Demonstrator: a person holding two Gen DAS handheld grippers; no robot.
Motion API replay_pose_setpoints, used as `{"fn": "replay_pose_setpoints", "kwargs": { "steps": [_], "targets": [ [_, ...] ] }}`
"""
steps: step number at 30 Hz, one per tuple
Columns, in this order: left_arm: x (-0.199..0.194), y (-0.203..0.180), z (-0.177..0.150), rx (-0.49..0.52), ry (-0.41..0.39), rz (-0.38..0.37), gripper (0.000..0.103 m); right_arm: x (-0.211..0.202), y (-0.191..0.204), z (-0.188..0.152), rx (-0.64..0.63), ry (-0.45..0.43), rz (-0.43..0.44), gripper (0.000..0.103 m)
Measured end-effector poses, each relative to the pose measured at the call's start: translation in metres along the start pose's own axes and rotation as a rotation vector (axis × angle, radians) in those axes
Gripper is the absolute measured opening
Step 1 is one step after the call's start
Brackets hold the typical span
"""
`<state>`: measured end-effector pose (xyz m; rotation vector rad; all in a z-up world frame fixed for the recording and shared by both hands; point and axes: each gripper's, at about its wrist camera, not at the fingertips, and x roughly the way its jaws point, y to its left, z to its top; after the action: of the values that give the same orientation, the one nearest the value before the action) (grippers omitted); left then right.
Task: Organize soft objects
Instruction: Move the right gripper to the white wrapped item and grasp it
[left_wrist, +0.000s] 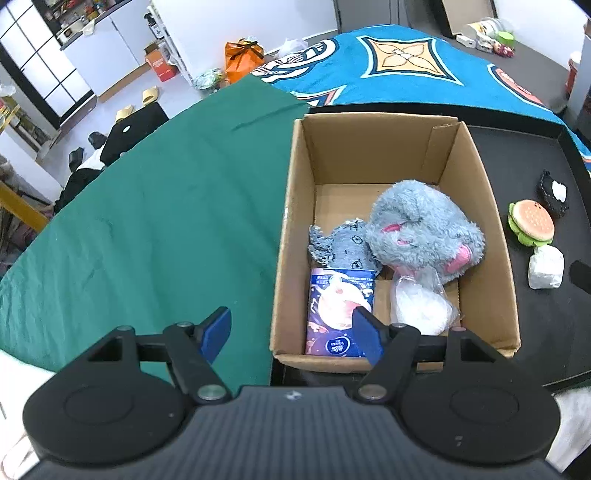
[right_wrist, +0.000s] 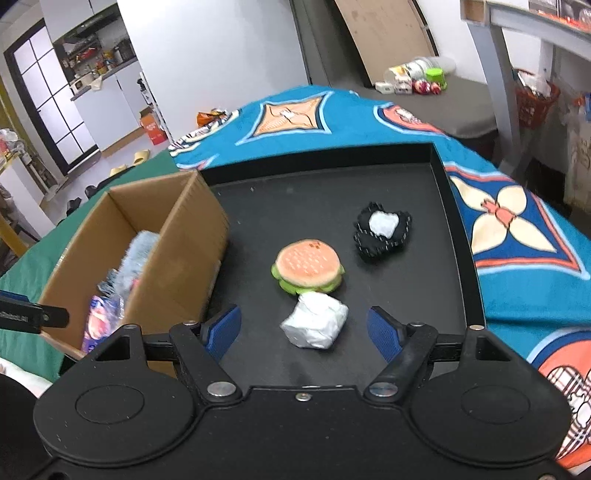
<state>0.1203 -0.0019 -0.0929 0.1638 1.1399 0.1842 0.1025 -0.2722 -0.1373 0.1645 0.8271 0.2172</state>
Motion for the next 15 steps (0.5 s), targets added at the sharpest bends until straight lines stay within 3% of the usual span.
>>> {"fn": "replay_pose_setpoints", "kwargs": {
  "steps": [15],
  "targets": [
    [0.012,-0.02,0.005,0.077,0.059,0.029,0.071,0.037,-0.013,-0.007,0.037,0.056,0.008,0.074]
  ]
}}
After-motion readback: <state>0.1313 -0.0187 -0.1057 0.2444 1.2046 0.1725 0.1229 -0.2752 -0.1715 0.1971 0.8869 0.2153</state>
